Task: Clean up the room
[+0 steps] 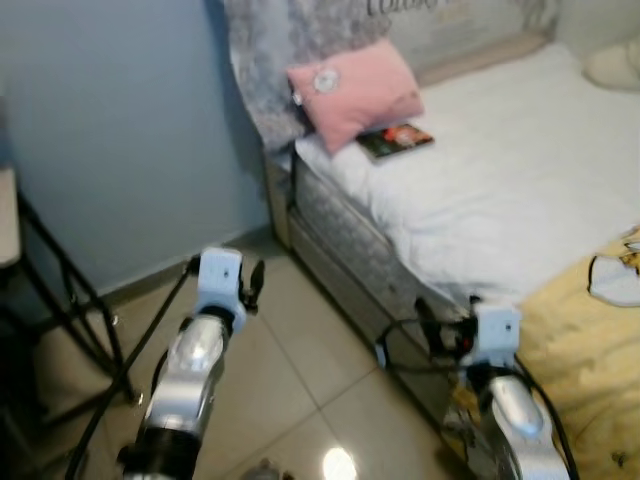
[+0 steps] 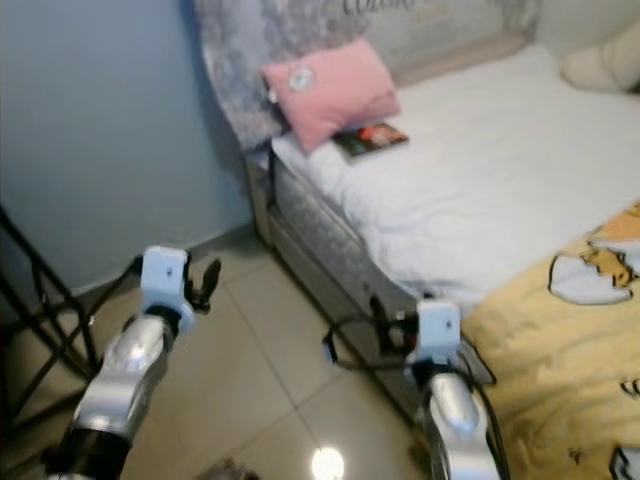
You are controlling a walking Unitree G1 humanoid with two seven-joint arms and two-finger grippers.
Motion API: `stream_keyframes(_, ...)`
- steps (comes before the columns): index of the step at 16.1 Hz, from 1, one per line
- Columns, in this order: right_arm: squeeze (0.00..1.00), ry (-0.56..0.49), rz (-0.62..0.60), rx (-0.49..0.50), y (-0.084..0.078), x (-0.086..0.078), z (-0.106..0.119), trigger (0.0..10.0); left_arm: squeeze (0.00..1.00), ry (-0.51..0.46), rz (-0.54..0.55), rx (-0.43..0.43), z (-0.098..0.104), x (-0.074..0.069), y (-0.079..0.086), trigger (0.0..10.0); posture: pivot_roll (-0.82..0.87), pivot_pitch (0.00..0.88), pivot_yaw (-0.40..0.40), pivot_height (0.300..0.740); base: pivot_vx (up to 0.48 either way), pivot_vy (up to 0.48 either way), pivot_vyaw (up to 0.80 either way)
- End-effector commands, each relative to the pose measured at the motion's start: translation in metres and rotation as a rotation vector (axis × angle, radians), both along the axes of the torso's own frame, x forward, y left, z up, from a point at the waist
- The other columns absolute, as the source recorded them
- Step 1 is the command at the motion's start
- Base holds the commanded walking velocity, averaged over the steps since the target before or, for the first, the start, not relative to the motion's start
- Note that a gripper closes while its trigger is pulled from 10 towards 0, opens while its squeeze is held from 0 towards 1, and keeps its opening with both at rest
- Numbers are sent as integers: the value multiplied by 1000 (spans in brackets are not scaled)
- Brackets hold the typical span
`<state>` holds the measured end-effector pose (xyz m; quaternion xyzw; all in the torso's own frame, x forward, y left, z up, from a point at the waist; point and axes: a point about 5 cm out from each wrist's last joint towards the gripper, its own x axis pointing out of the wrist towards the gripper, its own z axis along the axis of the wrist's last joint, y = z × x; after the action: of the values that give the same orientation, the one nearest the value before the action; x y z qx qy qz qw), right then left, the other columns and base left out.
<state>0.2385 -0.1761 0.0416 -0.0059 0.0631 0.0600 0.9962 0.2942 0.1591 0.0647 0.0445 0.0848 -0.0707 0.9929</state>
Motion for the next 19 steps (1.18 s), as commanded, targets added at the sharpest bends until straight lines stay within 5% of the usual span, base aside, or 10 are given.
stream_keyframes(1, 0, 3, -27, 0, -4, -2, -1, 10000, 0, -23, -41, -17, 7, 8, -6, 10000, 15, 0, 53, 740, 0, 0, -738)
stream_keyframes(9, 0, -70, -183, -50, -11, -10, 6, 10000, 0, -69, -244, -29, 8, 8, -33, 10000, -7, 0, 57, 740, 0, 461, -738)
stream_keyframes(16, 0, -85, -236, -26, -9, -8, 7, 10000, 0, -96, -226, -58, 12, 15, -32, 10000, -20, 0, 62, 740, 0, -270, -728)
stream_keyframes(17, 0, -96, -238, -32, -11, -8, 9, 10000, 788, -94, -200, -59, 12, 17, -29, 10000, -21, 0, 62, 740, 0, -469, -725)
stream_keyframes(18, 0, -110, -240, -39, -13, -7, 12, 10000, 1000, -84, -170, -83, 11, 18, -27, 10000, -23, 0, 62, 740, 0, -465, -725)
stream_keyframes(19, 0, -121, -241, -41, -15, -5, 15, 10000, 1000, -80, -140, -104, 11, 19, -26, 10000, -25, 0, 61, 740, 0, -461, -725)
